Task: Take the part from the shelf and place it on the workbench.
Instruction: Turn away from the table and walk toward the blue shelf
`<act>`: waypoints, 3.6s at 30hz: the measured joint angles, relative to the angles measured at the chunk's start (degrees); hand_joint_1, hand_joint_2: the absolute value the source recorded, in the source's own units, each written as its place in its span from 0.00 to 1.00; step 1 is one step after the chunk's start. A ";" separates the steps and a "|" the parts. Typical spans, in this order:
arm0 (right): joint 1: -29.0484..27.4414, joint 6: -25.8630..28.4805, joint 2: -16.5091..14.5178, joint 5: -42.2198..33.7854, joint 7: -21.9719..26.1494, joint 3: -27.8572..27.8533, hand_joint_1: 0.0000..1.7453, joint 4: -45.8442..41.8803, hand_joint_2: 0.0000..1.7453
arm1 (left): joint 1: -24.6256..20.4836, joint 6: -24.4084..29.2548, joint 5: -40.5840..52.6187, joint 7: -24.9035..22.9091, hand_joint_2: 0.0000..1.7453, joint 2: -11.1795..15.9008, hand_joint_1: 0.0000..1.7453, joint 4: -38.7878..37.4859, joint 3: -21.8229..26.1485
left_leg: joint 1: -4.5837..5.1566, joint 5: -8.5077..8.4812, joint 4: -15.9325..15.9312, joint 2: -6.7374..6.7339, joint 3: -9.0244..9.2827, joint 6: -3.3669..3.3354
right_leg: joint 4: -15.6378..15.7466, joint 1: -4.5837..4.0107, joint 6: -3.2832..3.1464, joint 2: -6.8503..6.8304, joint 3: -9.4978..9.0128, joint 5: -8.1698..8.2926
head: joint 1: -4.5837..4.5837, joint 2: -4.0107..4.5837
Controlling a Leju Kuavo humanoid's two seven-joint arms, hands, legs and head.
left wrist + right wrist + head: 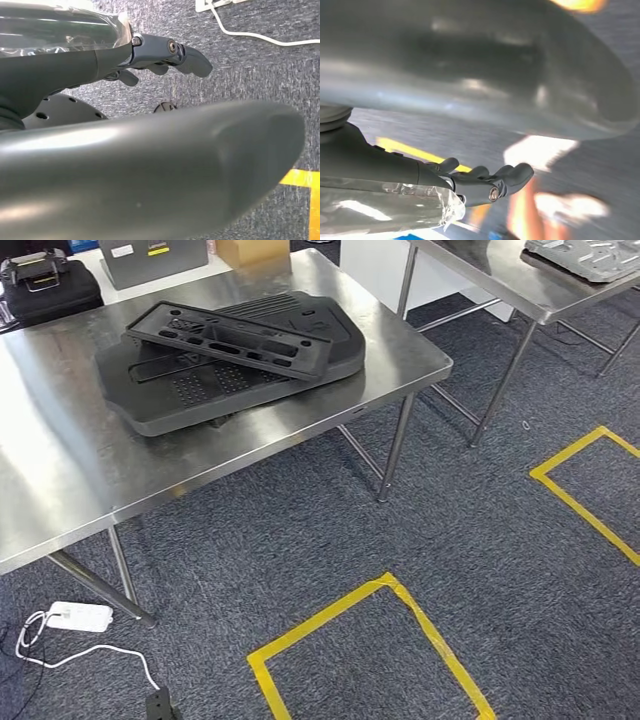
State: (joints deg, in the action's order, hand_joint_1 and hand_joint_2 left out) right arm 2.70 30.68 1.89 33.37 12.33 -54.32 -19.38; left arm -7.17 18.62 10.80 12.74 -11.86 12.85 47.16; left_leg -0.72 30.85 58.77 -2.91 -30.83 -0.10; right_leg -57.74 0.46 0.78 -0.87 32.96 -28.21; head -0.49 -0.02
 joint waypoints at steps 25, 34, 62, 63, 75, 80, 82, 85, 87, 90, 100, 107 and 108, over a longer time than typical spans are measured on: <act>0.19 -1.73 -6.01 3.12 -8.11 -0.30 0.00 5.32 0.00 | 0.82 1.21 0.02 0.66 0.00 0.91 0.00 0.00 1.27 | 0.41 -1.44 -0.90 0.79 -0.05 -1.57 | -5.39 0.92 2.60 -0.17 1.67 -1.79 | 0.13 0.00; 0.46 -2.18 -7.38 3.78 -8.29 -0.30 0.00 5.55 0.00 | 0.92 1.27 0.02 1.14 0.00 1.07 0.00 0.00 2.31 | 0.07 4.96 8.95 1.67 -3.88 0.42 | 0.19 0.15 -1.09 0.81 -0.81 -0.44 | -0.09 0.00; 0.61 -4.09 -9.09 4.97 -9.50 -0.30 0.00 6.07 0.00 | 0.91 1.38 0.01 1.85 0.00 1.76 0.00 0.00 2.74 | 0.24 0.47 0.97 0.51 -0.50 0.19 | 0.45 0.07 -0.37 0.06 -1.12 -0.42 | -0.04 0.00; 0.66 -4.09 -9.09 4.98 -9.50 -0.30 0.00 6.07 0.00 | 0.92 1.38 0.01 1.86 0.00 1.76 0.00 0.00 2.74 | 0.18 2.02 3.54 1.06 -1.57 0.31 | 0.58 0.14 -0.73 0.37 -1.21 -0.32 | -0.07 0.00; 0.55 -4.66 -9.56 5.48 -10.37 -0.30 0.00 6.20 0.00 | 0.98 1.40 0.01 2.08 0.00 1.83 0.00 0.00 3.63 | 0.37 -1.77 0.15 4.33 -1.51 -0.77 | 0.01 -0.01 0.29 5.08 -1.32 -1.04 | -0.02 0.00; 0.62 -5.05 -9.81 5.80 -10.41 -0.29 0.00 6.29 0.00 | 0.94 1.49 0.02 2.08 0.00 1.84 0.00 0.00 3.68 | 0.11 -2.04 -0.52 2.65 -1.16 -1.79 | -10.29 0.21 1.56 2.02 3.27 -6.97 | 0.10 0.00; 0.65 -5.21 -9.85 5.91 -10.41 -0.28 0.00 6.29 0.00 | 1.05 1.64 0.02 2.08 0.00 1.86 0.00 0.00 3.74 | 0.13 -1.93 -0.51 1.85 -1.12 -1.83 | -15.43 0.44 1.96 1.61 5.84 -8.29 | 0.09 0.00; 0.53 -5.28 -9.87 6.02 -10.41 -0.30 0.00 6.30 0.00 | 1.03 1.71 0.02 2.08 0.00 1.87 0.00 0.00 3.79 | 0.01 -1.65 -0.50 1.13 -0.74 -1.50 | -8.46 0.66 2.28 0.60 2.60 -3.45 | 0.09 0.00; 0.69 -5.30 -9.94 6.14 -10.40 -0.29 0.00 6.31 0.00 | 1.03 1.72 0.02 2.13 0.00 1.88 0.00 0.00 3.80 | 0.18 -1.35 -0.42 0.68 -0.47 -0.97 | -1.78 0.36 1.95 -0.60 -0.50 -0.94 | 0.06 0.00; 0.80 -5.31 -10.02 6.39 -10.35 -0.28 0.00 6.31 0.00 | 0.99 1.73 0.02 2.20 0.00 1.88 0.00 0.00 3.90 | 0.19 -1.18 -0.56 -0.07 -0.16 -0.04 | 0.03 -0.13 0.62 -0.38 -1.13 -0.76 | -0.04 0.00; 0.74 -5.28 -10.08 6.60 -10.32 -0.30 0.00 6.31 0.00 | 1.30 1.73 0.02 2.19 0.00 1.89 0.00 0.00 4.18 | -0.03 1.93 10.33 2.61 -5.51 0.08 | 0.47 -0.27 -1.33 3.43 -1.78 -0.50 | -0.13 0.00; 0.36 -5.22 -10.32 6.81 -10.32 -0.30 0.00 6.38 0.00 | 1.09 1.74 0.01 2.29 0.00 1.92 0.00 0.00 4.39 | 0.15 -1.98 -0.39 4.45 -1.33 -1.11 | -0.31 0.01 0.67 4.92 -0.96 -1.25 | -0.03 0.00; 0.34 -5.20 -10.32 6.84 -10.32 -0.30 0.00 6.38 0.00 | 1.05 1.73 0.01 2.32 0.00 1.90 0.00 0.00 4.40 | 0.06 -2.10 -0.65 4.07 -1.19 -1.40 | -1.71 0.03 0.95 4.20 -0.38 -2.29 | 0.01 0.00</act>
State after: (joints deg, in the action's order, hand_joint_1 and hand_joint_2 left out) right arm 3.04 25.48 -8.43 40.21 2.01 -54.62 -13.00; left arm -6.12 20.35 10.81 15.05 -9.96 12.85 51.57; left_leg -0.67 28.75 58.12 1.15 -32.03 -1.50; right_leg -59.45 0.48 1.74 3.34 32.58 -30.51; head -0.48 -0.02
